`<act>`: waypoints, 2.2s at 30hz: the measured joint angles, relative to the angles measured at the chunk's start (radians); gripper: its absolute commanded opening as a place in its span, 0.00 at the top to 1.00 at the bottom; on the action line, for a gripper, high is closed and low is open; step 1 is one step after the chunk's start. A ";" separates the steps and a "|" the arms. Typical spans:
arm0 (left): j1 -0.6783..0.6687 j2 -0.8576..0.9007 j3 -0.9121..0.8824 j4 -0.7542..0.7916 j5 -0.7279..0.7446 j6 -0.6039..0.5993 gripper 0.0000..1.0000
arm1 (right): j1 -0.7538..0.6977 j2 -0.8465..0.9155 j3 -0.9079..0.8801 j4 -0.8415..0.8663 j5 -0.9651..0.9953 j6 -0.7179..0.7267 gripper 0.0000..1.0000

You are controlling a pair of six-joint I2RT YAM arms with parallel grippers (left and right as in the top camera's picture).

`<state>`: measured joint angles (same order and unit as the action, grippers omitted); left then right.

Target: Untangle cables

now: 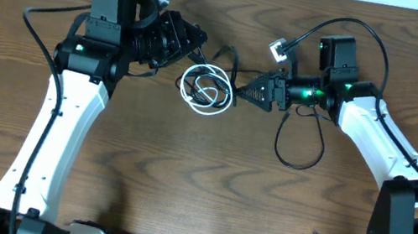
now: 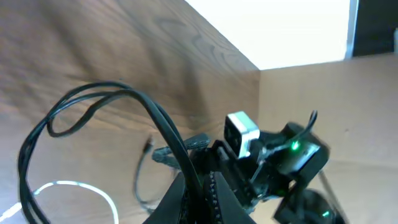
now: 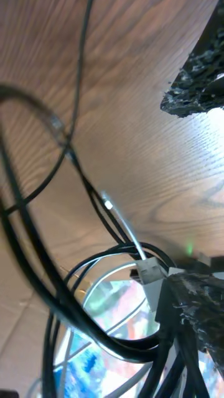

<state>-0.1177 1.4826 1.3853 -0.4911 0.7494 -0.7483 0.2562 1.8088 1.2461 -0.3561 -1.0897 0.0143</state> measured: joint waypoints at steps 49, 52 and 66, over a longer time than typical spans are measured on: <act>0.103 0.016 0.000 0.095 -0.012 -0.120 0.52 | 0.112 -0.005 -0.006 0.404 0.430 0.554 0.99; 0.103 0.016 0.000 -0.012 -0.089 0.074 0.48 | 0.102 -0.005 -0.005 0.237 0.437 0.437 0.99; -0.062 0.016 0.001 0.077 -0.228 0.570 0.22 | 0.126 -0.005 -0.008 -0.157 0.636 0.040 0.99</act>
<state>-0.1795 1.4986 1.3861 -0.4137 0.5213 -0.1787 0.3820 1.8034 1.2385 -0.5133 -0.4538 0.0547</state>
